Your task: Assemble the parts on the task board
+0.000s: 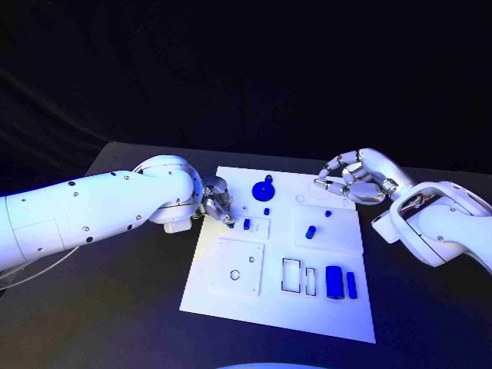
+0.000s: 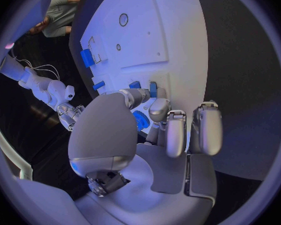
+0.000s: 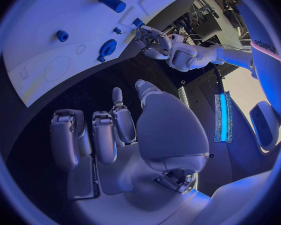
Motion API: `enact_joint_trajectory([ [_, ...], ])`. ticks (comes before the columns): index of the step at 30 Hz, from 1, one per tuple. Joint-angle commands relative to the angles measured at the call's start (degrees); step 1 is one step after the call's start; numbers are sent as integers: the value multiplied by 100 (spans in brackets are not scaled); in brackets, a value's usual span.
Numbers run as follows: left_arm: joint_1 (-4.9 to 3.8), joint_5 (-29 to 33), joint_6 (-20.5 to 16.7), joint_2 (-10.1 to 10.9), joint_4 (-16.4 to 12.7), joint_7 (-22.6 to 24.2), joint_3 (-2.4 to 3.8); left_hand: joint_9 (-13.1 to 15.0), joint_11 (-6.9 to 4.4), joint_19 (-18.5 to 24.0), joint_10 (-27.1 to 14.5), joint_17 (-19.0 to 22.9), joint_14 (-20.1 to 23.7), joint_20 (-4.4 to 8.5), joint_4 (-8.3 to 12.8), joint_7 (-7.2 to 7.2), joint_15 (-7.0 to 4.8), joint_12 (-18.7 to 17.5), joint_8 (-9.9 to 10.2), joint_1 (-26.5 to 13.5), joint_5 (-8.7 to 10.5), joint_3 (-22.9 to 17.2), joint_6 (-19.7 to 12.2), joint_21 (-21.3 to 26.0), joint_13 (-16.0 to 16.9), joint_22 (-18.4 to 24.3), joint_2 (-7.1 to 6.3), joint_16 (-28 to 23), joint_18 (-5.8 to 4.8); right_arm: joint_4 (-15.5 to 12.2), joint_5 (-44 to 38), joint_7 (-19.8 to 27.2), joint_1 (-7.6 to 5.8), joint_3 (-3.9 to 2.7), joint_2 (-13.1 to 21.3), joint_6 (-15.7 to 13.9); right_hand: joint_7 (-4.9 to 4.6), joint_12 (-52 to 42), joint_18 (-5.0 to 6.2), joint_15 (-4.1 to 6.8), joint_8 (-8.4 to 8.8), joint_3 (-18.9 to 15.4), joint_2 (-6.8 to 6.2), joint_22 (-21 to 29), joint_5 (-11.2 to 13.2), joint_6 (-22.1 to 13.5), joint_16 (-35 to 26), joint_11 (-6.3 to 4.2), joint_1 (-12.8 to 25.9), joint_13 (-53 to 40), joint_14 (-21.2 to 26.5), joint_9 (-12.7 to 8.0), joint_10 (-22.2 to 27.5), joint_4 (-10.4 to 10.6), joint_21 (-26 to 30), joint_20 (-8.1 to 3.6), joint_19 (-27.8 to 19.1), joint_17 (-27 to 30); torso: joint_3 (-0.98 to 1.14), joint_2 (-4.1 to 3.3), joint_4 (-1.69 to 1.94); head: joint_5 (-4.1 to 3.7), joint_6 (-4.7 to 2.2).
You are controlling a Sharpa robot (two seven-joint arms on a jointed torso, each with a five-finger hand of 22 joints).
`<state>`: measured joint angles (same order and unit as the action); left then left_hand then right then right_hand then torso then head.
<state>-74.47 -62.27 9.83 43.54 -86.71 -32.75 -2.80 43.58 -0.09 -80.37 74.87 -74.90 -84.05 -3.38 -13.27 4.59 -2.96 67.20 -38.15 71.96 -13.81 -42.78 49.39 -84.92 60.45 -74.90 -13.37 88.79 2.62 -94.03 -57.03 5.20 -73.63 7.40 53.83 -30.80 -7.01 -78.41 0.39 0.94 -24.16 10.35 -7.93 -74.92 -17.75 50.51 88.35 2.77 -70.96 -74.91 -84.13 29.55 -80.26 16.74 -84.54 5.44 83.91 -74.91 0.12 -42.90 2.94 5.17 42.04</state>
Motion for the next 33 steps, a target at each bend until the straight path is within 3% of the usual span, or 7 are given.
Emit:
enact_joint_trajectory([
  [1,15,-52,168,-6,-14,-73,-8,159,-15,-30,47,-1364,-550,17,771,-43,-46,23,-28,-22,-19,-798,69,-19,4,-402,37,29,23,-1,-14,48,7,0,-1,27,-1,19,116,34,-26,-9,22,-1149,-20,-52,-21,-21,57,-334,-478,6,9,-3,16,-43,228,-1048,-1,0,-6,3,8],
  [22,15,-52,318,-54,-36,-127,-9,227,-69,-85,156,-1412,-565,27,736,-118,-87,92,-143,-292,19,-816,143,-46,81,-470,-84,59,5,-3,-14,48,11,0,4,21,-1,19,116,34,-26,-9,22,-1149,-20,-52,-21,-21,57,-334,-478,6,9,-3,16,-43,228,-1048,5,3,-2,-6,25],
  [33,19,-73,247,-125,28,-169,-10,254,-136,-120,216,-1432,-572,34,580,-206,-147,130,-194,-573,65,-698,187,-58,124,-509,-130,72,-4,-5,-11,53,11,0,6,13,0,33,119,34,-30,-8,23,-1144,-30,-58,-23,-22,68,-322,-478,16,20,-4,27,-44,223,-1045,6,1,-10,-5,23],
])
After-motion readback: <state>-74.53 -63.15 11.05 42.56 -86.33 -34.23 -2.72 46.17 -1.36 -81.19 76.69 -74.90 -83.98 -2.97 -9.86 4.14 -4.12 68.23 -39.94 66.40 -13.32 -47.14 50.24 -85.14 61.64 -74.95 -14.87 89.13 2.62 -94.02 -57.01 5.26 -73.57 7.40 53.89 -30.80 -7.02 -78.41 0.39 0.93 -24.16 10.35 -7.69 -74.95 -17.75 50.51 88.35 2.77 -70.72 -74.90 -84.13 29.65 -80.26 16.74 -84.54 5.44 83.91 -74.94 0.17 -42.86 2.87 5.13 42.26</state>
